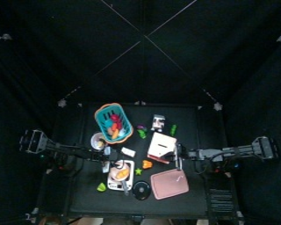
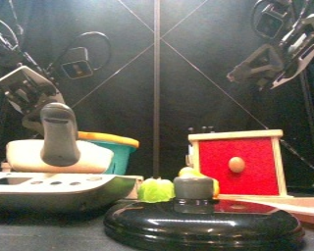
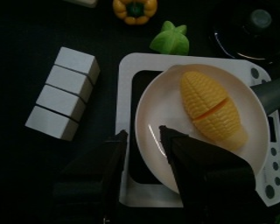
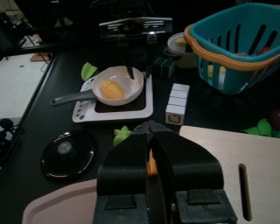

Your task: Grab pan

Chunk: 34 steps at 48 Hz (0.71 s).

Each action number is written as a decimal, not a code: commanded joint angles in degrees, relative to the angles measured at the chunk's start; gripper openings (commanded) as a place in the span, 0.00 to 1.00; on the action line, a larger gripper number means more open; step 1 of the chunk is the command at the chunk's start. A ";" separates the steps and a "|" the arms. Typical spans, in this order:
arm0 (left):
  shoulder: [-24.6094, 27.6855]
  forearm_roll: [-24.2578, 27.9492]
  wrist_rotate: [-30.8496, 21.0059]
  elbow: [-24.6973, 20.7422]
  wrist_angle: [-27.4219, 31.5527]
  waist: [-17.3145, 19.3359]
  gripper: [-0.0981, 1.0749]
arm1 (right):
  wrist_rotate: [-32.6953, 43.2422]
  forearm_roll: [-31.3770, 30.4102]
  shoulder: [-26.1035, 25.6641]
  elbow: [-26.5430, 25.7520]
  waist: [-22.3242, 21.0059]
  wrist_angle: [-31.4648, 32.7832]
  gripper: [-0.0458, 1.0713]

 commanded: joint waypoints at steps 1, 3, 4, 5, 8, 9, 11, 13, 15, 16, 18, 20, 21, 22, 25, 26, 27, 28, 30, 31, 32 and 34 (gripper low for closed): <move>0.35 0.09 0.09 -1.49 -0.18 0.53 0.72 | 0.00 0.09 0.18 -1.49 0.09 -0.53 0.05; 0.70 0.00 0.09 -1.49 -0.18 0.53 0.72 | 0.00 0.18 0.26 -1.49 0.09 -0.53 0.05; 0.88 0.00 0.09 -1.58 -0.18 0.53 0.72 | 0.00 0.18 0.35 -1.49 0.09 -0.44 0.05; 0.97 0.00 0.09 -1.58 -0.18 0.44 0.72 | 0.00 0.18 0.35 -1.49 0.09 -0.44 0.05; 1.41 0.00 0.09 -1.76 -0.18 0.44 0.72 | 0.00 0.18 0.35 -1.49 0.09 -0.53 0.05; 1.58 0.00 0.18 -1.76 -0.26 0.53 0.71 | 0.00 0.18 0.44 -1.49 0.09 -0.44 0.05; 1.85 0.00 0.09 -1.85 -0.18 0.53 0.70 | 0.00 0.09 0.44 -1.49 0.09 -0.44 0.05; 2.02 0.09 0.18 -1.93 -0.09 0.53 0.70 | 0.00 0.18 0.44 -1.49 0.09 -0.44 0.05; 2.29 0.09 0.09 -2.02 0.18 0.53 0.68 | 0.00 0.18 0.44 -1.49 0.09 -0.53 0.05; 2.29 0.09 0.09 -2.11 0.26 0.53 0.68 | 0.00 0.09 0.35 -1.49 0.09 -0.44 0.05; 2.46 0.09 0.18 -2.29 0.70 0.53 0.66 | 0.00 0.09 0.35 -1.49 0.09 -0.44 0.05; 2.46 0.18 0.09 -2.46 1.14 0.53 0.63 | 0.00 0.09 0.35 -1.49 0.09 -0.44 0.05; 2.46 0.09 0.18 -2.55 1.41 0.53 0.62 | 0.00 0.18 0.35 -1.49 0.09 -0.53 0.05; 2.46 0.18 0.18 -2.55 1.76 0.53 0.61 | 0.00 0.18 0.35 -1.49 0.09 -0.53 0.05; 2.46 0.18 0.18 -2.72 2.81 0.53 0.56 | 0.00 0.09 0.35 -1.49 0.09 -0.53 0.05; 2.55 0.09 0.18 -2.81 3.16 0.53 0.55 | 0.00 0.09 0.44 -1.49 0.09 -0.44 0.05; 2.46 0.18 0.18 -2.90 3.52 0.53 0.54 | 0.00 0.18 0.44 -1.49 0.09 -0.53 0.05; 2.46 0.09 0.09 -2.99 3.96 0.53 0.53 | 0.00 0.18 0.35 -1.49 0.09 -0.53 0.05; 2.46 0.09 0.09 -3.16 4.66 0.53 0.50 | 0.00 0.18 0.44 -1.41 0.09 -0.53 0.05; 2.46 0.09 0.09 -3.34 5.10 0.53 0.49 | 0.00 0.09 0.35 -1.41 0.09 -0.44 0.05; 2.46 0.09 0.09 -3.43 5.36 0.53 0.48 | 0.00 0.09 0.35 -1.41 0.09 -0.53 0.05; 2.46 0.00 0.09 -3.87 6.06 0.53 0.47 | 0.00 0.09 0.35 -1.41 0.09 -0.44 0.05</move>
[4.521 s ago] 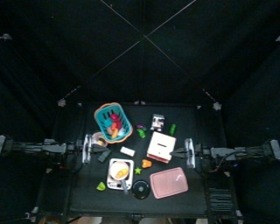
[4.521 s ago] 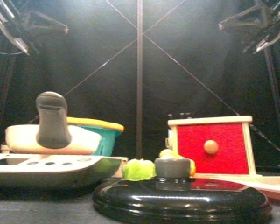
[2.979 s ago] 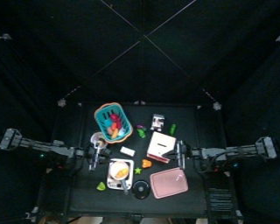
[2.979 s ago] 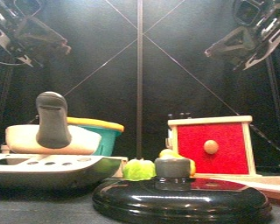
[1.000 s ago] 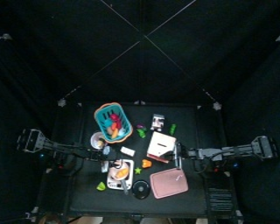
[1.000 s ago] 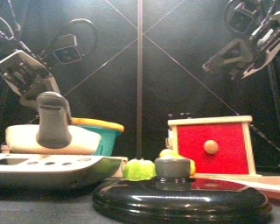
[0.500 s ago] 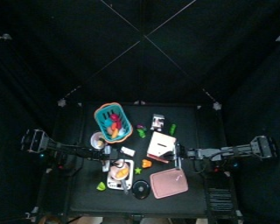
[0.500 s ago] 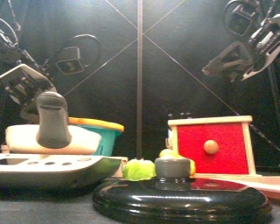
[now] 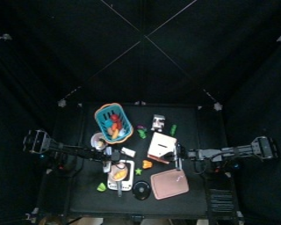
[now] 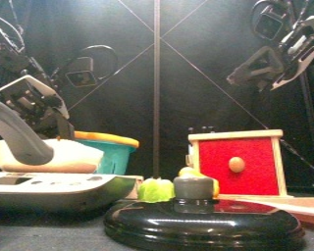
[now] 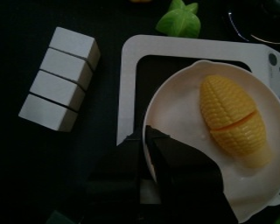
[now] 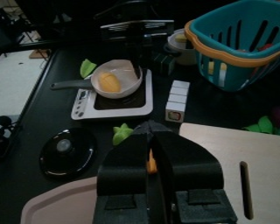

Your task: Grab pan

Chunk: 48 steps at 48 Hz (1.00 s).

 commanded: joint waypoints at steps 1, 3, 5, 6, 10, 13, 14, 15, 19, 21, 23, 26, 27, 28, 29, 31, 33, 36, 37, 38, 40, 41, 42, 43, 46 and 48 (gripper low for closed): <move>-0.09 0.00 0.09 -2.02 1.32 0.09 0.46 | 0.00 0.18 -0.26 -1.41 0.09 -0.53 0.05; -0.18 0.00 0.09 -2.55 1.93 0.09 0.45 | 0.00 0.09 -0.26 -1.41 0.09 -0.44 0.05; -0.18 0.00 0.09 -3.08 2.29 0.09 0.45 | 0.00 0.09 -0.18 -1.41 0.09 -0.53 0.05; -0.18 0.00 0.09 -3.25 2.46 0.00 0.45 | 0.00 0.09 -0.18 -1.41 0.09 -0.44 0.05; -0.26 0.09 0.09 -4.48 3.25 -0.26 0.45 | 0.00 0.18 -0.26 -1.32 0.09 -0.44 0.05; -0.35 0.26 0.18 -5.10 3.69 -0.35 0.45 | 0.00 0.18 -0.26 -1.32 0.09 -0.35 0.05; -0.35 0.44 0.18 -5.27 3.96 -0.35 0.45 | 0.00 0.09 -0.26 -1.32 0.18 -0.44 0.05; -0.35 0.62 0.18 -5.19 4.04 -0.26 0.45 | 0.00 0.09 -0.18 -1.32 0.18 -0.35 0.05; -0.26 1.14 0.09 -5.10 4.39 -0.18 0.45 | 0.00 0.09 -0.26 -1.41 0.18 -0.35 0.05; -0.26 1.14 0.09 -5.01 4.39 -0.26 0.45 | 0.00 0.18 -0.18 -1.41 0.18 -0.35 0.05; -0.26 1.14 0.09 -5.01 4.31 -0.26 0.45 | 0.00 0.18 -0.26 -1.41 0.18 -0.26 0.05; -0.35 1.14 0.09 -5.01 4.22 -0.26 0.45 | 0.00 0.09 -0.26 -1.41 0.18 -0.26 0.05; -0.35 1.14 0.09 -5.10 4.22 -0.26 0.45 | 0.00 0.09 -0.26 -1.49 0.18 -0.26 0.05; -0.44 1.14 0.09 -5.01 4.31 -0.26 0.45 | 0.00 0.09 -0.26 -1.49 0.18 -0.26 0.05; -0.44 1.14 0.09 -5.10 4.22 -0.18 0.45 | 0.00 0.09 -0.18 -1.49 0.09 -0.26 0.05; -0.53 1.14 0.09 -5.10 4.22 -0.18 0.45 | 0.00 0.09 -0.26 -1.49 0.18 -0.26 0.05; -0.79 1.14 0.09 -5.19 4.22 -0.18 0.45 | 0.00 0.09 -0.26 -1.49 0.09 -0.26 0.05; -1.05 1.14 0.09 -5.19 4.04 -0.26 0.45 | 0.00 0.09 -0.18 -1.41 0.18 -0.26 0.05; -1.14 1.14 0.09 -5.19 3.96 -0.18 0.45 | 0.00 0.09 -0.26 -1.41 0.18 -0.26 0.05; -1.32 1.14 0.09 -5.27 3.96 -0.18 0.45 | 0.00 0.09 -0.26 -1.32 0.18 -0.26 0.05; -1.58 1.05 0.09 -5.27 3.96 -0.18 0.45 | -0.09 0.18 -0.26 -1.32 0.18 -0.26 0.05; -1.85 1.05 0.09 -5.27 3.96 -0.18 0.45 | 0.00 0.18 -0.26 -1.23 0.18 -0.18 0.05; -2.02 1.05 0.09 -5.36 3.96 -0.18 0.45 | 0.00 0.09 -0.26 -1.23 0.18 -0.18 0.05; -2.29 0.97 0.09 -5.36 3.96 -0.18 0.45 | -0.09 0.09 -0.18 -1.32 0.18 -0.18 0.05; -3.16 0.97 0.09 -5.36 3.87 -0.26 0.45 | -0.09 -0.09 -0.26 -1.41 0.09 -0.18 0.05; -3.69 0.88 0.00 -5.36 3.78 -0.26 0.45 | -0.09 -0.09 -0.26 -1.41 -0.09 -0.18 0.05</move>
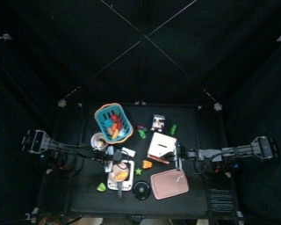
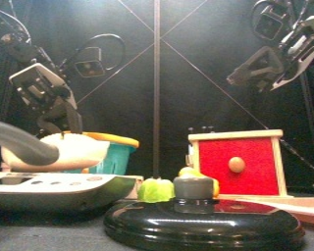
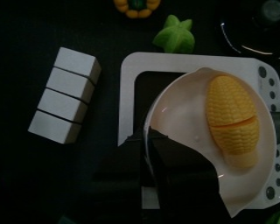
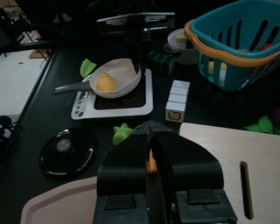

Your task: Grab pan

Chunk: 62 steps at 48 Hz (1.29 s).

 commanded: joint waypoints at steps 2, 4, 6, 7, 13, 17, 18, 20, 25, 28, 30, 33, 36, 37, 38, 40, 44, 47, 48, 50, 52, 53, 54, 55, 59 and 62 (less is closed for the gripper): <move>-2.55 -0.18 -0.18 -1.58 -0.62 0.00 0.45 | -0.09 -0.09 -0.26 -1.41 -0.26 -0.18 0.05; -3.08 -0.35 -0.18 -1.49 -0.53 0.00 0.45 | -0.09 -0.09 -0.26 -1.49 -0.26 -0.18 0.05; -3.60 -0.44 -0.18 -1.32 -0.53 0.00 0.45 | -0.09 -0.09 -0.26 -1.41 -0.26 -0.09 0.05; -3.78 -0.53 -0.18 -1.32 -0.44 0.00 0.45 | -0.09 -0.09 -0.18 -1.32 -0.26 -0.18 0.05; -4.39 -0.88 -0.18 -1.32 -0.53 0.00 0.45 | -0.09 0.00 -0.26 -1.14 -0.26 -0.09 0.05; -4.39 -0.97 -0.18 -1.32 -0.44 0.00 0.45 | -0.09 0.00 -0.26 -1.14 -0.26 -0.09 0.05; -4.39 -0.97 -0.18 -1.32 -0.53 0.00 0.45 | -0.09 0.00 -0.18 -1.14 -0.26 -0.09 0.05; -4.39 -0.97 -0.18 -1.32 -0.53 0.00 0.45 | -0.09 0.00 -0.26 -1.14 -0.26 -0.09 0.05; -4.39 -0.97 -0.26 -1.32 -0.62 0.00 0.45 | -0.09 -0.09 -0.26 -1.14 -0.35 -0.09 0.05; -4.39 -0.97 -0.26 -1.32 -0.62 0.00 0.45 | -0.09 0.00 -0.26 -1.05 -0.26 -0.09 0.05; -4.39 -0.97 -0.26 -1.32 -0.62 0.00 0.45 | -0.09 0.09 -0.18 -0.97 -0.26 -0.18 0.05; -4.48 -0.97 -0.18 -1.41 -0.62 0.00 0.45 | -0.09 0.18 -0.26 -0.97 -0.35 -0.09 0.05; -4.39 -0.97 -0.18 -1.32 -0.62 0.00 0.45 | -0.09 0.18 -0.26 -1.05 -0.26 -0.09 0.05; -4.48 -0.97 -0.18 -1.32 -0.62 0.00 0.45 | 0.00 0.18 -0.18 -1.05 -0.26 -0.09 0.05; -4.48 -0.97 -0.18 -1.32 -0.62 0.00 0.45 | 0.00 0.18 -0.26 -1.05 -0.26 -0.18 0.05; -4.39 -0.97 -0.18 -1.32 -0.62 0.09 0.45 | 0.00 0.18 -0.26 -1.05 -0.26 -0.09 0.05; -4.39 -0.97 -0.18 -1.32 -0.62 0.09 0.45 | -0.09 0.18 -0.18 -1.23 -0.35 -0.09 0.05; -4.39 -0.97 -0.18 -1.32 -0.62 0.00 0.45 | -0.09 0.18 -0.18 -1.32 -0.35 -0.09 0.05; -4.39 -0.97 -0.18 -1.32 -0.62 0.00 0.45 | -0.09 0.18 -0.18 -1.32 -0.35 -0.09 0.05; -4.39 -0.97 -0.18 -1.32 -0.62 0.00 0.45 | -0.09 0.18 -0.26 -1.32 -0.35 -0.18 0.05; -4.39 -0.97 -0.18 -1.32 -0.62 0.00 0.45 | -0.09 0.18 -0.18 -1.32 -0.35 -0.09 0.05; -4.39 -0.97 -0.18 -1.32 -0.62 0.00 0.45 | -0.09 0.18 -0.26 -1.32 -0.35 -0.18 0.05; -4.39 -0.97 -0.18 -1.32 -0.62 0.00 0.45 | -0.09 0.18 -0.26 -1.32 -0.35 -0.09 0.05; -4.31 -0.97 -0.18 -1.32 -0.62 0.00 0.45 | -0.09 0.18 -0.26 -1.32 -0.35 -0.09 0.05; -4.22 -0.97 -0.18 -1.58 -0.62 0.00 0.45 | 0.00 0.18 -0.26 -1.41 -0.35 -0.09 0.05; -4.04 -0.97 -0.18 -1.58 -0.62 0.00 0.45 | 0.00 0.18 -0.18 -1.41 -0.35 -0.09 0.05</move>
